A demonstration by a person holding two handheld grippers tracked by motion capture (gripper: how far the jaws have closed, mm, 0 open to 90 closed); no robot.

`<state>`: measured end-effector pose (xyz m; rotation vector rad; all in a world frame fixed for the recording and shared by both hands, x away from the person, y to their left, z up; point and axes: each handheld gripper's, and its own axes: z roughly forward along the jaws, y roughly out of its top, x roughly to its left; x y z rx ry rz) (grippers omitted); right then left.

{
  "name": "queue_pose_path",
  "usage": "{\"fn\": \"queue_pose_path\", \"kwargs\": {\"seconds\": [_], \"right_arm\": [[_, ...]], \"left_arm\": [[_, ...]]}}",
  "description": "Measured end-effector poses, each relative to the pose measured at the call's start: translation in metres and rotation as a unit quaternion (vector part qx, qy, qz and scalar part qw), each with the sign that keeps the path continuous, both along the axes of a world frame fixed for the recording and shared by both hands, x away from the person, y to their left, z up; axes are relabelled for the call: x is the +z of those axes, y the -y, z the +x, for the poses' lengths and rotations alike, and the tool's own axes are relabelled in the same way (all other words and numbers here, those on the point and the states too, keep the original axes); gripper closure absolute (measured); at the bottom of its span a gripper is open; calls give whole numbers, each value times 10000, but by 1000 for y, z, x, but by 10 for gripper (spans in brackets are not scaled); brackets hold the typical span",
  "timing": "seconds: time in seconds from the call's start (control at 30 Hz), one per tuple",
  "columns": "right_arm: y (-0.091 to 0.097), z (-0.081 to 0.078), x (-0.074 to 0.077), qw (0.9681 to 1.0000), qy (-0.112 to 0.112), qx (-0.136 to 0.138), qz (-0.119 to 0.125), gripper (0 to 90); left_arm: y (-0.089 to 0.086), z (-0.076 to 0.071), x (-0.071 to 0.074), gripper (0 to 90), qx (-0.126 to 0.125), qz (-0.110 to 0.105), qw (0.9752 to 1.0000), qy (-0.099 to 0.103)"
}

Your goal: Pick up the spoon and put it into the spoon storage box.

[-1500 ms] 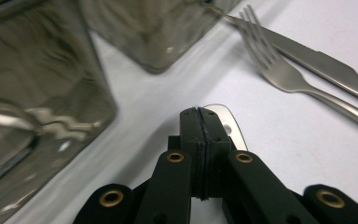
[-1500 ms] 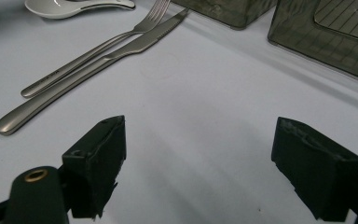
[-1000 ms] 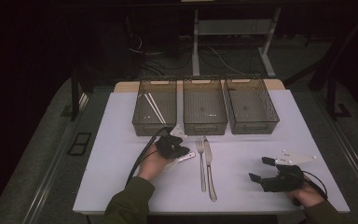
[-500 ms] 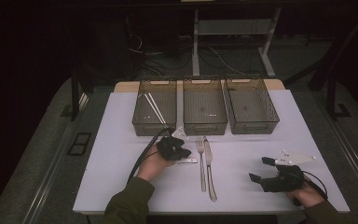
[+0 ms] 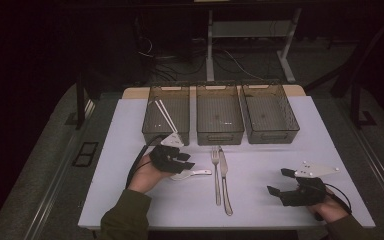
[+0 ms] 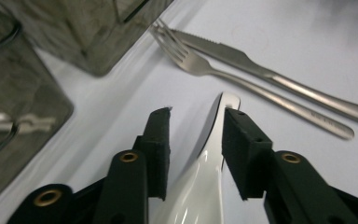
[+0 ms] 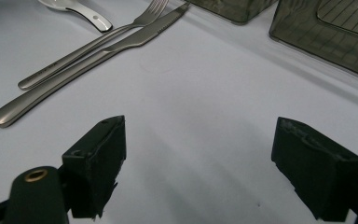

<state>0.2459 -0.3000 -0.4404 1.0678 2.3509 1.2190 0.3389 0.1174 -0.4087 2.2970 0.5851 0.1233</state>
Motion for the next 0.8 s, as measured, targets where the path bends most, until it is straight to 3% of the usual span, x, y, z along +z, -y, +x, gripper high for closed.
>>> {"fn": "queue_pose_path", "kwargs": {"seconds": [0.3,0.8], "right_arm": [[0,0,0,10000,8,2,-15,178],[0,0,0,10000,10,-24,-29,178]], "left_arm": [[-23,-4,-13,489,273,72,9994,-202],[-15,-7,-27,463,122,461,9977,-488]]}}
